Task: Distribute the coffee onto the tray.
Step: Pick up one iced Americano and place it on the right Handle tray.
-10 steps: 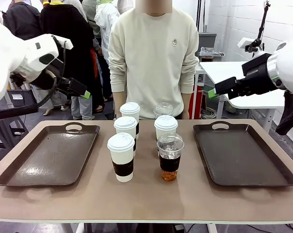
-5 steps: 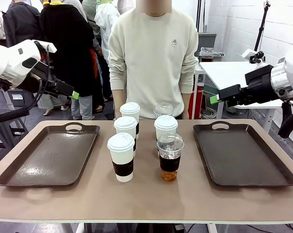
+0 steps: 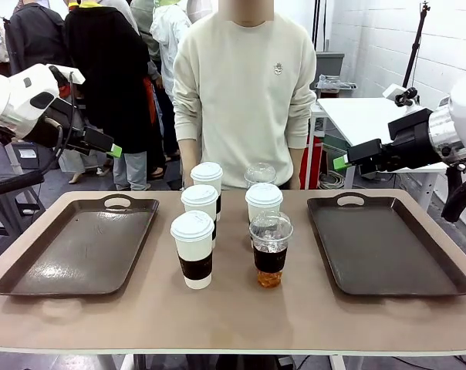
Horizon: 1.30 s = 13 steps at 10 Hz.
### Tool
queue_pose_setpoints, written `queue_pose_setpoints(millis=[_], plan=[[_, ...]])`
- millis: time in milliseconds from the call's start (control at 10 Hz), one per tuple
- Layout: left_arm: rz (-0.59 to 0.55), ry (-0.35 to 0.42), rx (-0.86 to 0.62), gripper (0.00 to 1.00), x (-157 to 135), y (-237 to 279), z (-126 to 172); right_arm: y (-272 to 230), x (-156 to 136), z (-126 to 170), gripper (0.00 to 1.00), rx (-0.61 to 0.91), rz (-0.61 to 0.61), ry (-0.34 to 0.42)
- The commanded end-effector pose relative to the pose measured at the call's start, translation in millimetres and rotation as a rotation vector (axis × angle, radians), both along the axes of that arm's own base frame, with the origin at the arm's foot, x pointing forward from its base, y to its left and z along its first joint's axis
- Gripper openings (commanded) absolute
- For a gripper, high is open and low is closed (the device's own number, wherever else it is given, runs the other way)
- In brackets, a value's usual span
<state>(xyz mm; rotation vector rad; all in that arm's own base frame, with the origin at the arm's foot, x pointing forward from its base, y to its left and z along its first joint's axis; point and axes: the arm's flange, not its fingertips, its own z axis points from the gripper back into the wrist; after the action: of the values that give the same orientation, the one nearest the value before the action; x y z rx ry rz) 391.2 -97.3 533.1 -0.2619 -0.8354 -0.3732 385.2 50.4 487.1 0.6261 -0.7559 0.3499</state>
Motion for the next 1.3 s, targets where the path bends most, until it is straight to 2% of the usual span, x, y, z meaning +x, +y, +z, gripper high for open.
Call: queue_pose_setpoints(millis=[0, 300, 500, 700, 800, 1000, 1200], plan=[[0.006, 0.005, 0.000, 1.00, 0, 0, 0, 1, 0, 0, 1.00, 0.007, 0.003, 0.002], [0.006, 0.005, 0.000, 1.00, 0, 0, 0, -1, 0, 1, 1.00, -0.002, -0.003, -0.002], [0.006, 0.005, 0.000, 1.00, 0, 0, 0, 0, 3, -12, 1.00, -0.086, 0.198, -0.060], [0.006, 0.005, 0.000, 1.00, 0, 0, 0, -2, 10, -23, 1.00, -0.171, 0.270, -0.109], [0.006, 0.005, 0.000, 1.00, 0, 0, 0, -1, 15, -28, 1.00, -0.240, 0.319, -0.176], [0.006, 0.005, 0.000, 1.00, 0, 0, 0, 2, 20, -38, 1.00, -0.265, 0.482, -0.333], [0.006, 0.005, 0.000, 1.00, 0, 0, 0, 6, 28, -47, 1.00, -0.229, 0.563, -0.360]])
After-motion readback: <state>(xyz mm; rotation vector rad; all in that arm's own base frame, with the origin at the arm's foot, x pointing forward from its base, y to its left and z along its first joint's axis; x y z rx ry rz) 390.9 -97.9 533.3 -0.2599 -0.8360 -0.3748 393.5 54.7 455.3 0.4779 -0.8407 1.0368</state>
